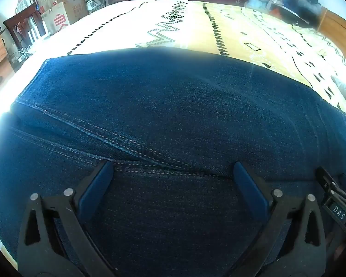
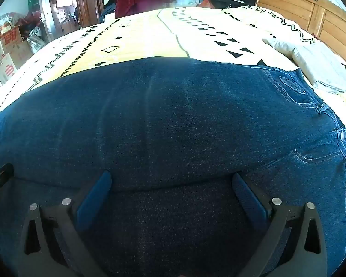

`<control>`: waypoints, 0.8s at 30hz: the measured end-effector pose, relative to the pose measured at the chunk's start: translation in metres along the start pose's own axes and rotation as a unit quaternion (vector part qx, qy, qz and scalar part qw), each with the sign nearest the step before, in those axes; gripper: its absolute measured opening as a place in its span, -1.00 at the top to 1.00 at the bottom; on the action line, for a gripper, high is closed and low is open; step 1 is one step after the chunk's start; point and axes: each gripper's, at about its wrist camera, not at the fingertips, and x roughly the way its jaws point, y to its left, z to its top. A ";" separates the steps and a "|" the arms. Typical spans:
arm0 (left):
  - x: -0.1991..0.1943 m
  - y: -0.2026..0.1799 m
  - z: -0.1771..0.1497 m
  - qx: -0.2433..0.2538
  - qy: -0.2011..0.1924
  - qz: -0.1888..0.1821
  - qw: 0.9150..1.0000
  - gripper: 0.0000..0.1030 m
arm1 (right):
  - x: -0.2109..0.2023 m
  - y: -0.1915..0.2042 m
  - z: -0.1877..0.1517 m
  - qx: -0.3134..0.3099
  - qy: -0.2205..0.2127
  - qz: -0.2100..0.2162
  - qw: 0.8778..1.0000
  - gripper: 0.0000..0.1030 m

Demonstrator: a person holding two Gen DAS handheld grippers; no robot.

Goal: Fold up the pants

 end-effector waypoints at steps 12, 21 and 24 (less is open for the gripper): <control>0.000 0.000 0.000 0.000 0.000 0.000 1.000 -1.00 | 0.000 -0.001 0.002 -0.002 0.001 -0.001 1.000 -1.00; 0.000 0.000 0.000 0.000 0.000 0.000 1.000 -1.00 | 0.001 0.000 0.002 -0.002 0.002 -0.002 1.000 -1.00; 0.000 0.000 0.000 0.000 0.000 0.000 1.000 -1.00 | 0.001 0.000 0.002 -0.002 0.002 -0.002 1.000 -1.00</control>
